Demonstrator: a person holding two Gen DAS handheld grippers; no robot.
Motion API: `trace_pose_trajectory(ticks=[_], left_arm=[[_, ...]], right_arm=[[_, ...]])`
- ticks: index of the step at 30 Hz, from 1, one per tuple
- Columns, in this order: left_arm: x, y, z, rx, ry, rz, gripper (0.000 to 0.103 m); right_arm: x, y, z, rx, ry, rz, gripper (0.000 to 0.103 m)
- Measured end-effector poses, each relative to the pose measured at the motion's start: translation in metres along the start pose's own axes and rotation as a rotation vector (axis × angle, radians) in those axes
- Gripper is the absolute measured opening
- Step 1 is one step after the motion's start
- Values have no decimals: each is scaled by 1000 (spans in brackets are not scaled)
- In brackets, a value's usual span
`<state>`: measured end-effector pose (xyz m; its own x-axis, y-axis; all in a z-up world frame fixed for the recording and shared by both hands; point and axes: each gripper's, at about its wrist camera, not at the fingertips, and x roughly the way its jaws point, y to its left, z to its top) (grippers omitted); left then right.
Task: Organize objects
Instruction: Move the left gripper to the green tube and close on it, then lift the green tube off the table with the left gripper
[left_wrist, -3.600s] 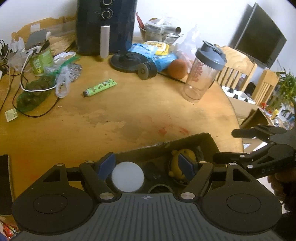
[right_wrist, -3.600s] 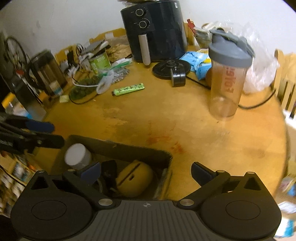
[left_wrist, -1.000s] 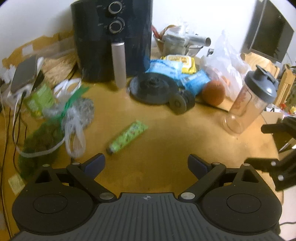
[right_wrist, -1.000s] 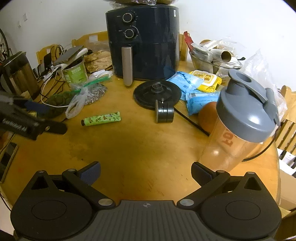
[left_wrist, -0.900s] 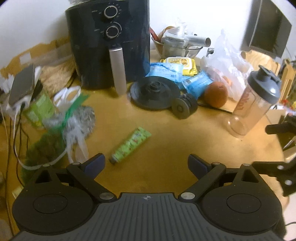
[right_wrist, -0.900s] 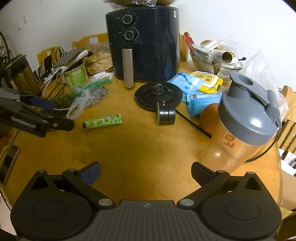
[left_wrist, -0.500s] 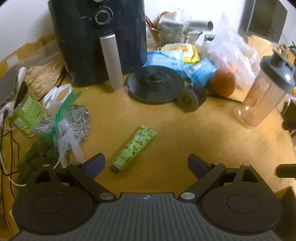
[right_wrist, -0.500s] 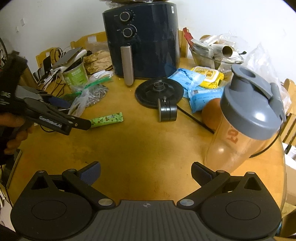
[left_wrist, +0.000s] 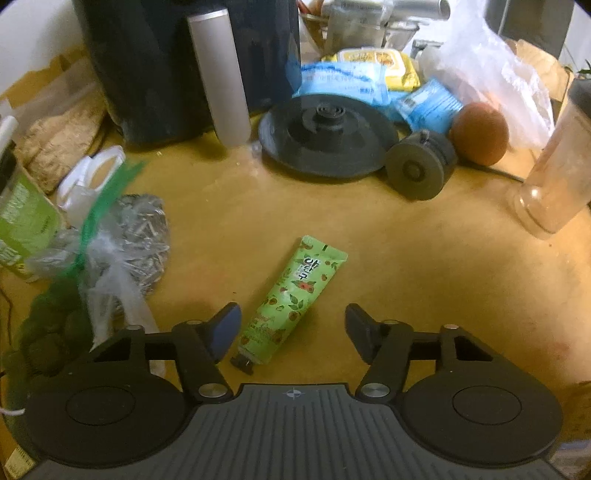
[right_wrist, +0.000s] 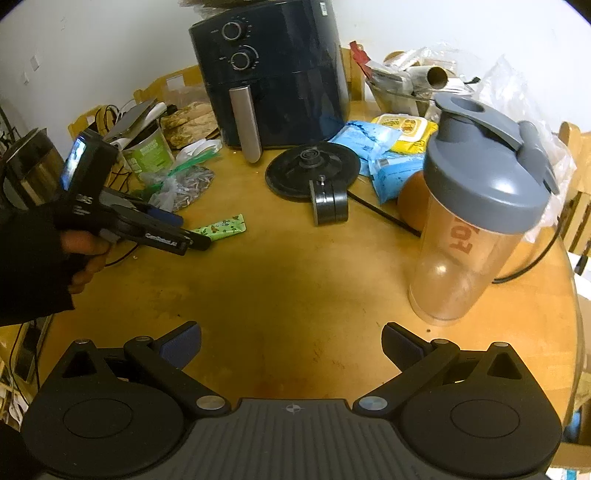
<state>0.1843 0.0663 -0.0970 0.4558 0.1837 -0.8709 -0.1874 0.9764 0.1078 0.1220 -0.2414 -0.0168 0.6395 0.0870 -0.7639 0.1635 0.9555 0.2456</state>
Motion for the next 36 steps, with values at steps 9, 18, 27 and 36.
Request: trace_pose_trajectory(ticks=[9, 18, 27, 36], left_arm=[[21, 4, 4, 22, 29, -18, 46], [17, 1, 1, 4, 47, -36, 28], [-9, -2, -15, -57, 37, -55, 27], [-43, 0, -14, -113, -38, -47, 27]], right_arm=[[-8, -11, -11, 70, 11, 9, 103], [-6, -9, -13, 69, 24, 23, 103], [4, 3, 6, -7, 33, 53, 103], [17, 10, 33, -93, 35, 74, 103]])
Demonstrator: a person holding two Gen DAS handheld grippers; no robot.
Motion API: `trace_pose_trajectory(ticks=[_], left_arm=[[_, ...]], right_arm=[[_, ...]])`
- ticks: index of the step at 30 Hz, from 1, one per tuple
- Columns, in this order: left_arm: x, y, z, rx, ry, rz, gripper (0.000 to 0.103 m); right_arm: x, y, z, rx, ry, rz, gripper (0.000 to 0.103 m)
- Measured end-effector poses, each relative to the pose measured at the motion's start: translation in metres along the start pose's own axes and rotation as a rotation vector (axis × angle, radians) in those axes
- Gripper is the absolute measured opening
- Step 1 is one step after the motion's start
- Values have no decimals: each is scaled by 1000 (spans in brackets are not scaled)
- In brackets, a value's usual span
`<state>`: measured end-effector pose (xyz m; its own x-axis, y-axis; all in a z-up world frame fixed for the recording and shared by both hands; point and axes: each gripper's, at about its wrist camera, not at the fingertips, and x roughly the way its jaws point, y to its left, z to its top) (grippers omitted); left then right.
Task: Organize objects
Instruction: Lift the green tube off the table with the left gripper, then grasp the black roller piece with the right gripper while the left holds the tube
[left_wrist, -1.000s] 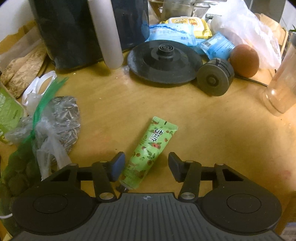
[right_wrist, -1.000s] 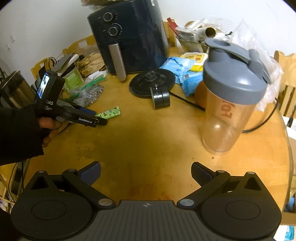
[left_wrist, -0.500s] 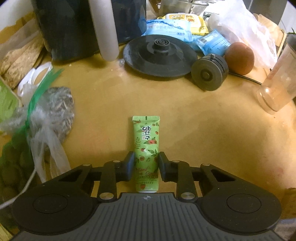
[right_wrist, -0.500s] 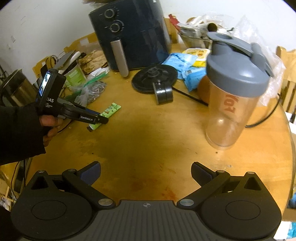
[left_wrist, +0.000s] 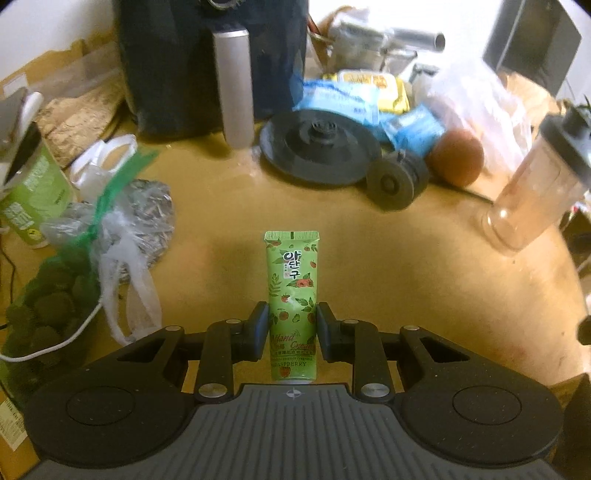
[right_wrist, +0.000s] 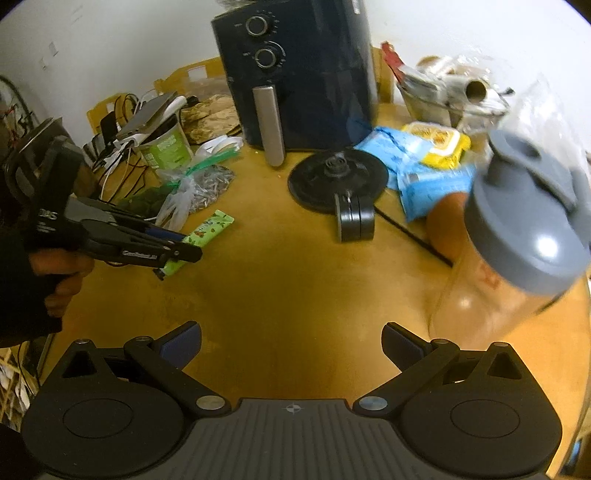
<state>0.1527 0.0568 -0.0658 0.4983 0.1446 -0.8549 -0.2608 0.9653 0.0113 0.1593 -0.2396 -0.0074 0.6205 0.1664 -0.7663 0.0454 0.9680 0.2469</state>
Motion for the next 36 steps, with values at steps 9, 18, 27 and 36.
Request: trace_pose_trajectory(ticks=[9, 18, 27, 36], left_arm=[[-37, 0, -3, -52, -58, 17, 27], [-71, -12, -21, -97, -82, 12, 27], [-90, -20, -38, -149, -80, 10, 27], [-103, -21, -52, -188, -79, 2, 27]], right_arm=[[13, 2, 16, -58, -8, 10, 103], [35, 2, 18, -88, -11, -25, 103], [60, 3, 28, -113, -51, -78, 103], [83, 6, 32, -116, -81, -130, 96]])
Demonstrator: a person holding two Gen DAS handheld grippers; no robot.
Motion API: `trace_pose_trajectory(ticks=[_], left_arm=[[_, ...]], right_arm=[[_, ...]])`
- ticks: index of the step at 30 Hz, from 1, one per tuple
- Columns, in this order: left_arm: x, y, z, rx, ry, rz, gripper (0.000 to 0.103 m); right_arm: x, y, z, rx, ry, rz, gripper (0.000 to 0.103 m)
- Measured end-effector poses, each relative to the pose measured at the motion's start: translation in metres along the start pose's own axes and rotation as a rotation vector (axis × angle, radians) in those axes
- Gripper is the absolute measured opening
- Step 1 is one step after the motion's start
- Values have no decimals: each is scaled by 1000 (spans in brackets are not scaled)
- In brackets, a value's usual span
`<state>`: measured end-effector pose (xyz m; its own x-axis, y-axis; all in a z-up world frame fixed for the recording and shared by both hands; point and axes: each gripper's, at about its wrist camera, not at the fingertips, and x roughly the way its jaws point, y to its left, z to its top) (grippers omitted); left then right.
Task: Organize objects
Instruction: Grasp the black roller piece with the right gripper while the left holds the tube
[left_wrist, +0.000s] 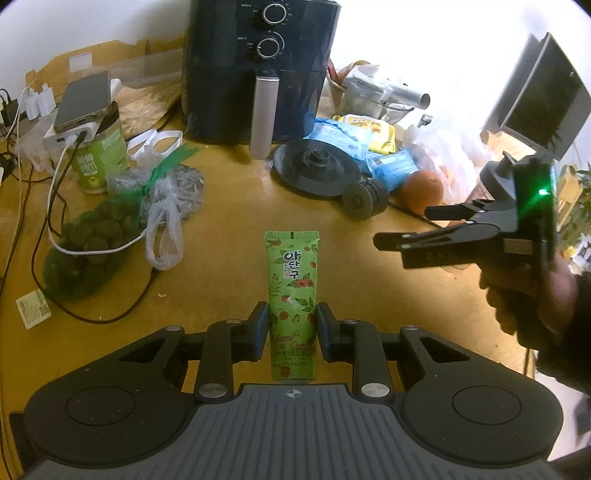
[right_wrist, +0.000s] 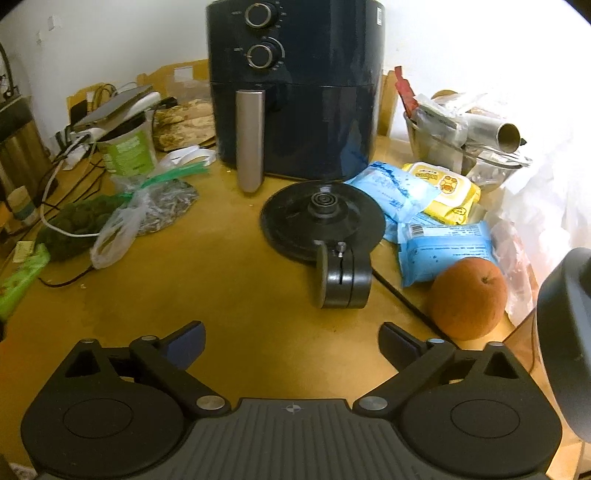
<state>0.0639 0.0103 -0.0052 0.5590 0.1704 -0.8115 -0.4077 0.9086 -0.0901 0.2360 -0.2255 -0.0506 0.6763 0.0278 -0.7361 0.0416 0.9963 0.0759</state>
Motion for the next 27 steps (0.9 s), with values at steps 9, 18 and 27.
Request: trace_pose_trajectory(ticks=[9, 18, 27], left_arm=[[-13, 9, -4, -40, -24, 10, 27], [-21, 14, -17, -77, -20, 10, 27], [-27, 25, -29, -117, -11, 23, 27]], right_arm=[[18, -9, 12, 6, -29, -51, 92], [41, -19, 20, 33, -22, -94, 84], [64, -26, 28, 51, 7, -123, 64]])
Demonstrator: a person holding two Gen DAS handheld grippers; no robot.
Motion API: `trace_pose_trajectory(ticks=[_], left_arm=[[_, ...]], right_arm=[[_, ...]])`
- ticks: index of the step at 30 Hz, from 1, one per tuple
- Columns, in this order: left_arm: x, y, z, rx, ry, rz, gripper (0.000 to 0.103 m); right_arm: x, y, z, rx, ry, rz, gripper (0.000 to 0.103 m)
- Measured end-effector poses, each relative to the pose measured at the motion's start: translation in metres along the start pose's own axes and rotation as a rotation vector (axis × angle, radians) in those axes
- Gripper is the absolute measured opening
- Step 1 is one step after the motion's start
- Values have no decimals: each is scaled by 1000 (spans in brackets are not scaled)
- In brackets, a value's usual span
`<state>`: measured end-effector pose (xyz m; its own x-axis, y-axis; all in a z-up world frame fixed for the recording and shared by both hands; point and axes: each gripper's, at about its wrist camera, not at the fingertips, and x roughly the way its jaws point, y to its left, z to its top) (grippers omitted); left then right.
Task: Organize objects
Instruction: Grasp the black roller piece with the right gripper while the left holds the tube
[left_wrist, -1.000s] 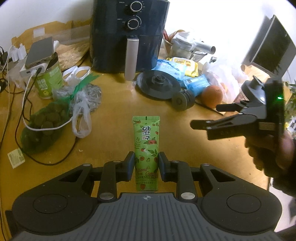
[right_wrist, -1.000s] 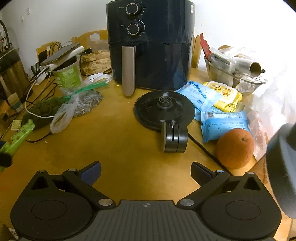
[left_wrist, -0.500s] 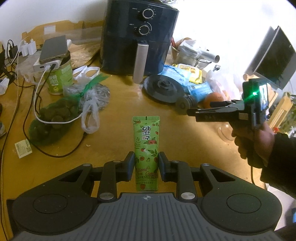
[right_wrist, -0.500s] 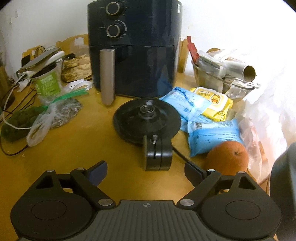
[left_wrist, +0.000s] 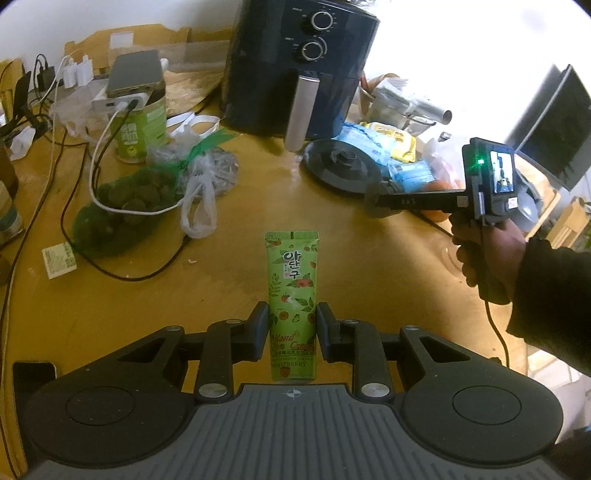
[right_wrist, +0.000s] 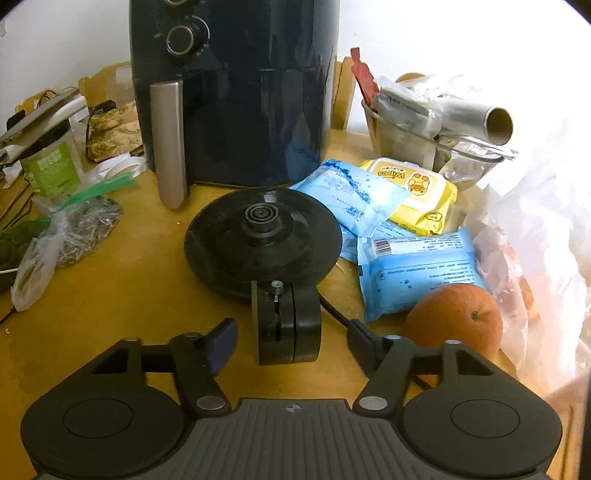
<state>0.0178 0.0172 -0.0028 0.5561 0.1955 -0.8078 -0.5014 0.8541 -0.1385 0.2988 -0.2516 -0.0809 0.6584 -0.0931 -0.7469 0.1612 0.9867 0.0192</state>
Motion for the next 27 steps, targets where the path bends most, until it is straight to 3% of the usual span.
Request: trace_pose_trajectory(ticks=[5, 15, 27], left_arm=[[-2, 5, -4, -22, 2, -1, 27], [-8, 4, 0, -19, -19, -7, 27], [-8, -5, -3, -3, -16, -32, 27]], right_arm=[[12, -1, 5, -1, 23, 27, 44], [9, -2, 7, 10, 37, 80, 42], [-41, 9, -3, -2, -2, 185, 42]])
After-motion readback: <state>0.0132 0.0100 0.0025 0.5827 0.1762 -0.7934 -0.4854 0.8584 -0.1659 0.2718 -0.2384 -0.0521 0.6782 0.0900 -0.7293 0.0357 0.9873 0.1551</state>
